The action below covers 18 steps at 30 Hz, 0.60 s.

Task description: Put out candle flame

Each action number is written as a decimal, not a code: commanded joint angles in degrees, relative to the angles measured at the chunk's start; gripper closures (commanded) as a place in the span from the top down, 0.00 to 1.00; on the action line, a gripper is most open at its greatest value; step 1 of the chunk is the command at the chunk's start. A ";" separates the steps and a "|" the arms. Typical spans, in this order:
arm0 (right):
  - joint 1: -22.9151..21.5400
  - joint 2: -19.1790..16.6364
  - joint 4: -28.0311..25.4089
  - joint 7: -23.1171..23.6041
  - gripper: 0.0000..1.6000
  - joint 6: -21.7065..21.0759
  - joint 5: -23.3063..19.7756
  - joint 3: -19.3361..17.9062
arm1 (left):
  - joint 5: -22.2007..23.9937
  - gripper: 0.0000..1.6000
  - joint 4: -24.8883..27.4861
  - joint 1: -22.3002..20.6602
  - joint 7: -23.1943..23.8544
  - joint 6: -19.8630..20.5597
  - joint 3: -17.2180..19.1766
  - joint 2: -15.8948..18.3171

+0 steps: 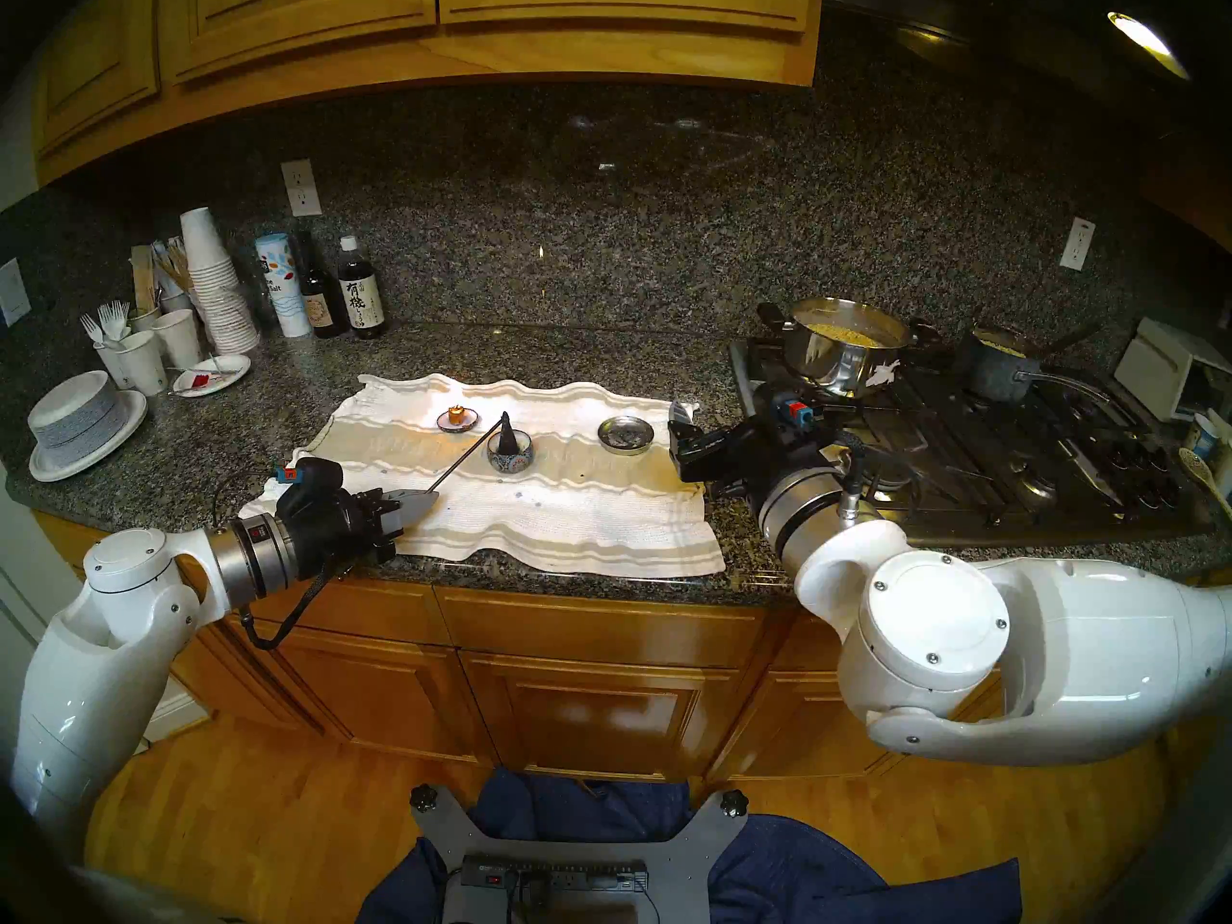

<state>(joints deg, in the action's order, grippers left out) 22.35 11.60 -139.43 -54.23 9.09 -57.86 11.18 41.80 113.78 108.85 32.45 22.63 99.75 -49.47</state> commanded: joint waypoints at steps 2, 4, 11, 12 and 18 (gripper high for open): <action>-1.33 0.10 -0.20 0.14 1.00 0.14 0.90 -1.25 | 0.04 0.00 0.96 -1.80 0.03 -0.92 0.71 0.06; -1.33 0.10 -0.20 0.14 1.00 0.14 0.90 -1.25 | 0.03 0.00 0.91 -1.85 0.06 -0.89 0.74 0.06; -1.33 0.10 -0.20 0.14 1.00 0.14 0.90 -1.24 | 0.08 0.00 0.74 -2.08 0.29 -0.75 0.71 0.15; -1.33 0.10 -0.20 0.14 1.00 0.14 0.90 -1.24 | 0.08 0.00 0.73 -2.10 0.32 -0.73 0.71 0.16; -1.33 0.10 -0.20 0.14 1.00 0.14 0.90 -1.25 | 0.18 0.00 0.72 -2.16 0.40 -0.60 0.71 0.12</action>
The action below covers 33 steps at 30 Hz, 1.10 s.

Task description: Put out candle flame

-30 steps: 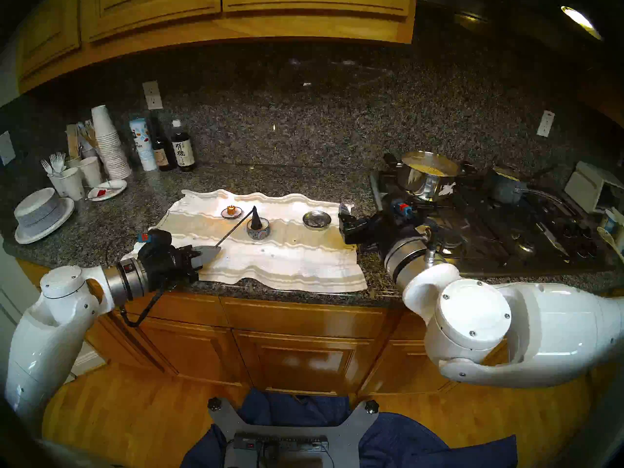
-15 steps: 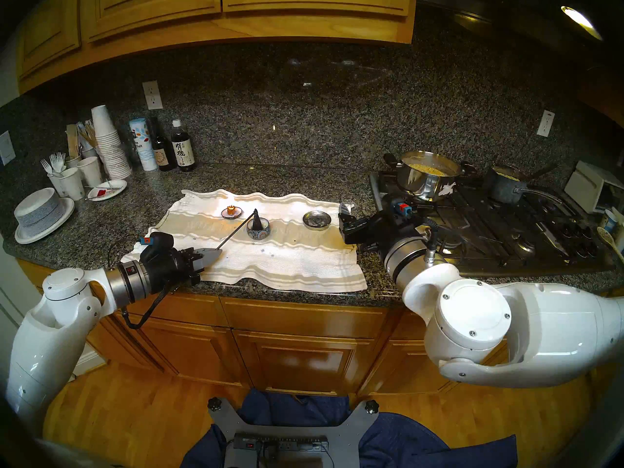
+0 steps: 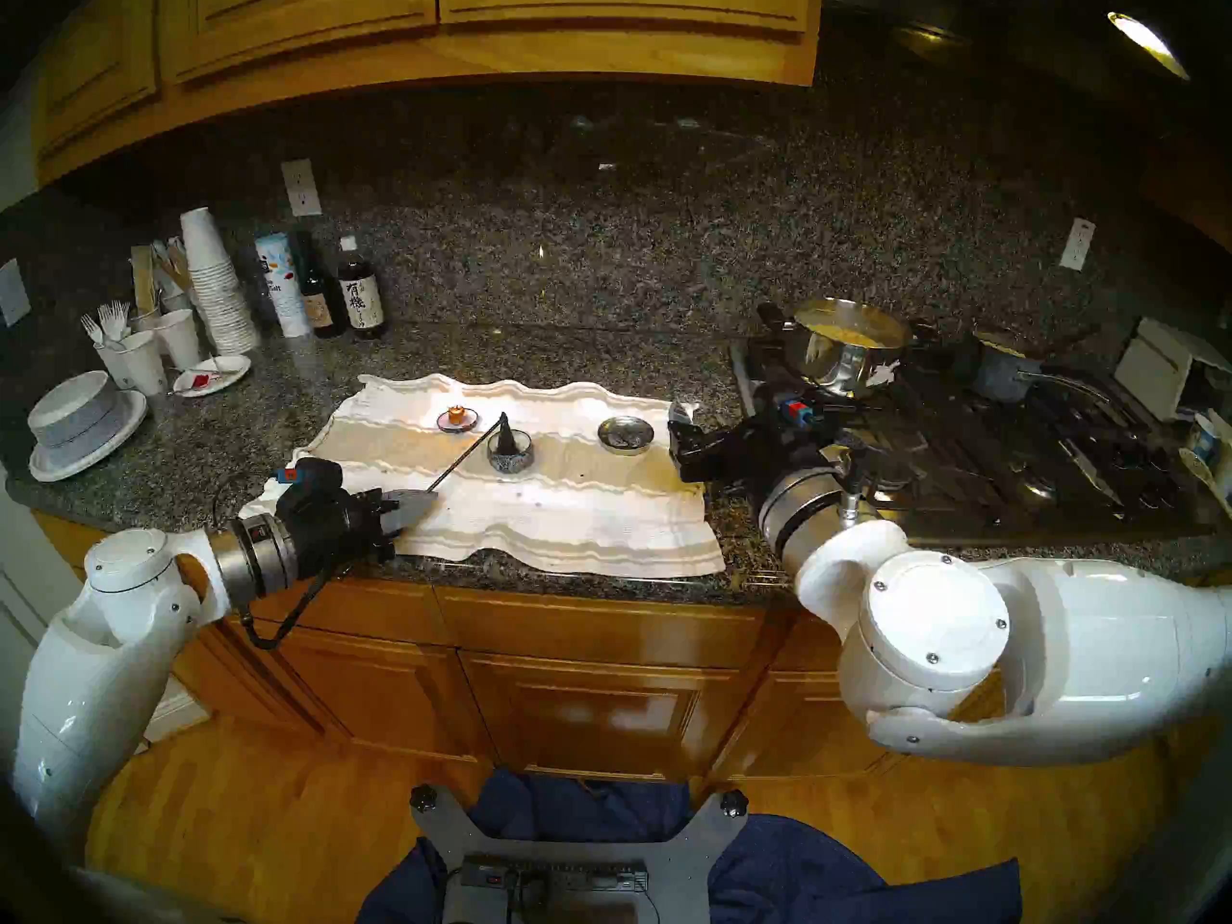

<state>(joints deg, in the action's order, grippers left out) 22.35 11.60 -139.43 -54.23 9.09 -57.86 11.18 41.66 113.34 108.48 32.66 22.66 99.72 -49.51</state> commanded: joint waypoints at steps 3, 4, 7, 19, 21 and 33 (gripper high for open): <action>-1.33 0.10 -0.20 0.14 1.00 0.14 0.90 -1.25 | 0.38 0.00 1.19 -1.78 0.24 -0.54 0.76 0.15; -1.33 0.10 -0.20 0.14 1.00 0.14 0.90 -1.25 | 0.38 0.00 1.19 -1.78 0.24 -0.54 0.76 0.15; -1.33 0.10 -0.20 0.14 1.00 0.14 0.91 -1.25 | 0.42 0.00 1.25 -1.74 0.28 -0.44 0.79 0.16; -1.33 0.10 -0.20 0.15 1.00 0.14 0.91 -1.25 | 0.35 0.00 1.27 -1.54 0.37 -0.22 0.65 0.19; -1.33 0.10 -0.20 0.15 1.00 0.14 0.91 -1.25 | 0.33 0.00 1.25 -1.52 0.41 -0.22 0.61 0.19; -1.33 0.10 -0.21 0.14 1.00 0.14 0.89 -1.24 | 0.34 0.00 1.96 -1.60 0.34 -0.49 1.10 0.13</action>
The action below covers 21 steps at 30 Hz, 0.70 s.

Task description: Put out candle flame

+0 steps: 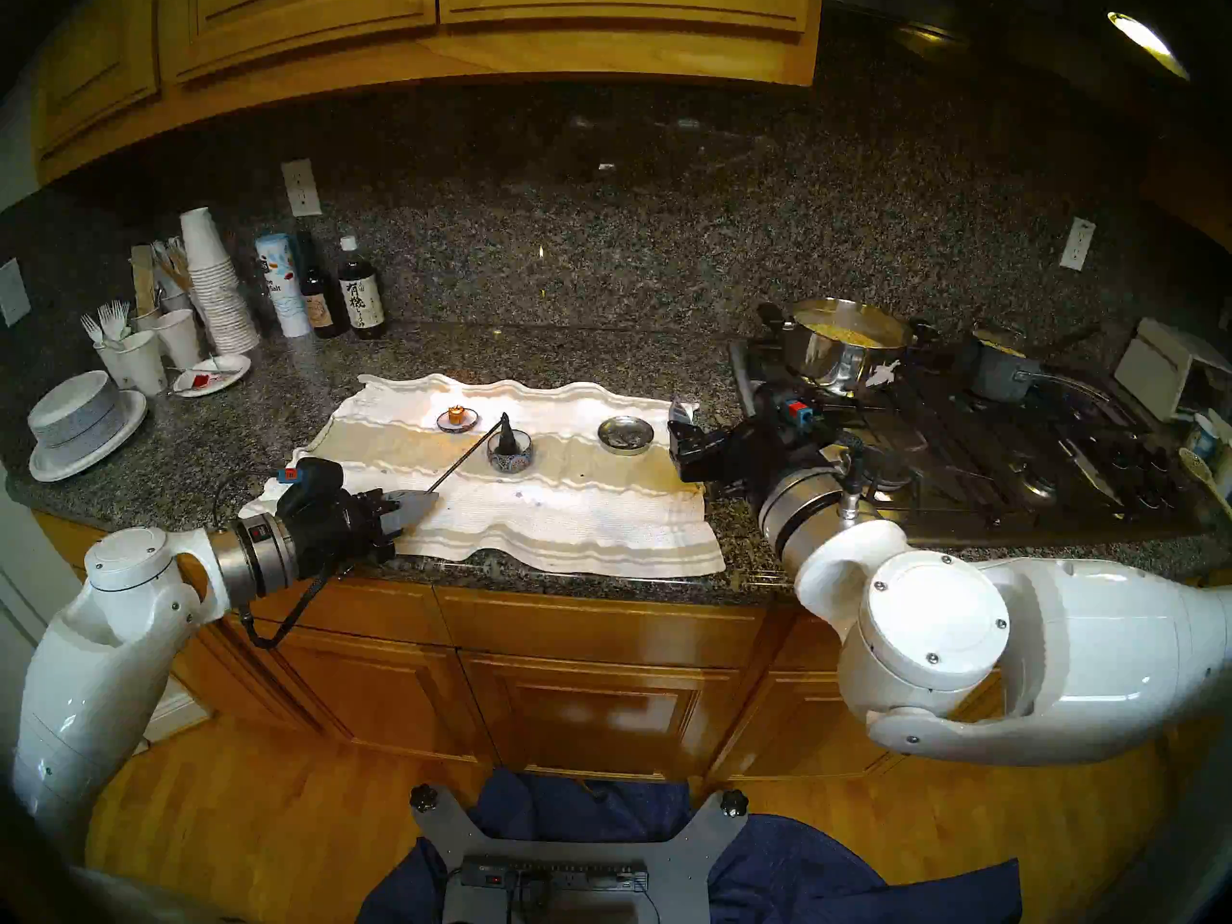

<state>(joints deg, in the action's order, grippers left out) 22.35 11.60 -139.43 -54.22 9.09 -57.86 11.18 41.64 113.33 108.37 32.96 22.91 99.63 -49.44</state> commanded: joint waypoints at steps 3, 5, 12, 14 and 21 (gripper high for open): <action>-1.33 0.10 -0.21 0.12 1.00 0.14 0.85 -1.24 | 0.60 0.00 2.74 -1.64 -0.09 -0.78 1.96 0.04; -1.32 0.10 -0.21 0.11 1.00 0.14 0.84 -1.24 | 0.87 0.00 3.24 -1.70 -0.03 -0.65 2.53 0.10; -1.33 0.10 -0.21 0.12 1.00 0.14 0.85 -1.24 | 1.41 0.00 4.41 -1.56 -0.02 -0.15 3.73 0.02; -1.33 0.10 -0.21 0.12 1.00 0.14 0.86 -1.24 | 1.37 0.00 4.47 -1.58 -0.22 -0.12 4.01 -0.06; -1.33 0.11 -0.21 0.11 1.00 0.14 0.82 -1.23 | 2.37 0.00 3.75 -2.88 -0.79 0.22 6.57 -0.20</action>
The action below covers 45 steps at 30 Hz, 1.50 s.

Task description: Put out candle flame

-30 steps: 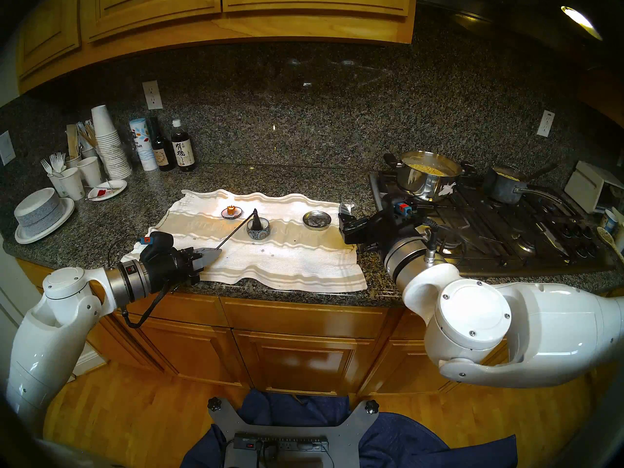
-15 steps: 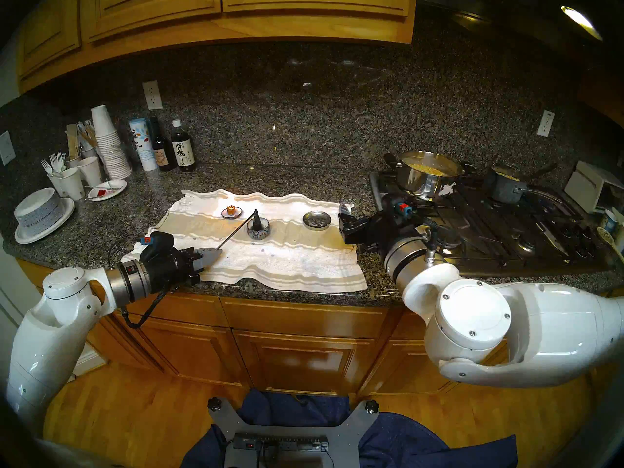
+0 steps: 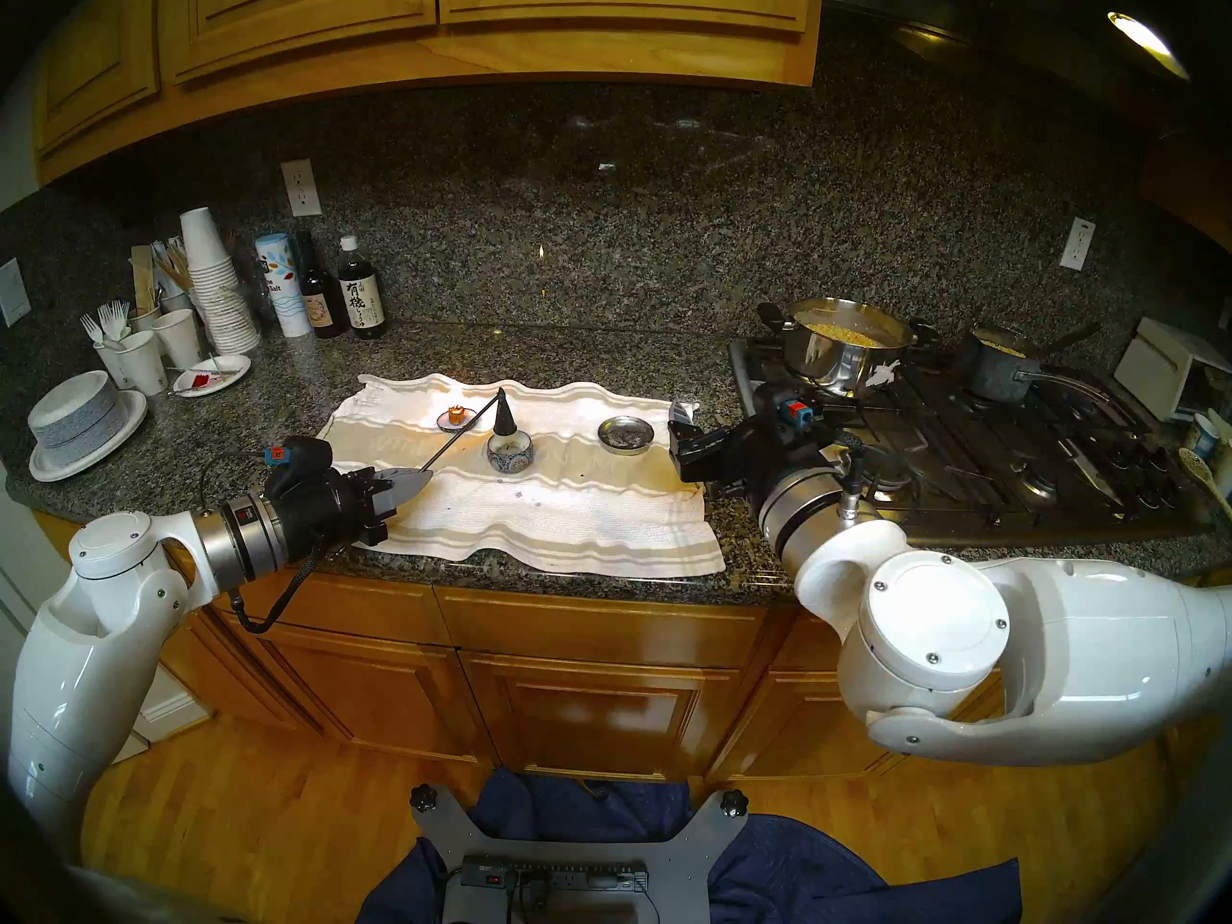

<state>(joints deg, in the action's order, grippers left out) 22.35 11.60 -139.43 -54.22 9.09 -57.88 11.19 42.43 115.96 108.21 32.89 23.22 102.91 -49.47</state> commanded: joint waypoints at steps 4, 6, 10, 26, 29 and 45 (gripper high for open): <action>-1.32 0.11 -0.21 0.10 1.00 0.14 0.82 -1.24 | 2.02 0.00 0.51 -3.57 -0.92 0.21 4.71 0.21; -1.32 0.11 -0.21 0.10 1.00 0.14 0.82 -1.24 | 2.28 0.00 0.35 -3.87 -1.15 0.32 5.07 0.12; -1.32 0.11 -0.21 0.10 1.00 0.14 0.83 -1.24 | 2.76 0.00 -0.32 -5.02 -1.48 0.60 5.77 0.47; -1.33 0.10 -0.21 0.12 1.00 0.14 0.88 -1.25 | 3.02 0.00 -5.26 -9.54 -2.36 1.04 3.63 2.36; -1.33 0.10 -0.21 0.12 1.00 0.14 0.87 -1.25 | 3.02 0.00 -5.79 -10.18 -2.32 1.03 3.13 2.49; -1.34 0.10 -0.21 0.13 1.00 0.14 0.90 -1.25 | 2.63 0.00 -9.11 -13.28 -2.47 1.38 0.15 2.97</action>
<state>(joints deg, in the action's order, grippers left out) 22.35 11.60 -139.43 -54.22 9.09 -57.88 11.19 44.83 107.22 98.41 30.54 25.02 103.06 -46.98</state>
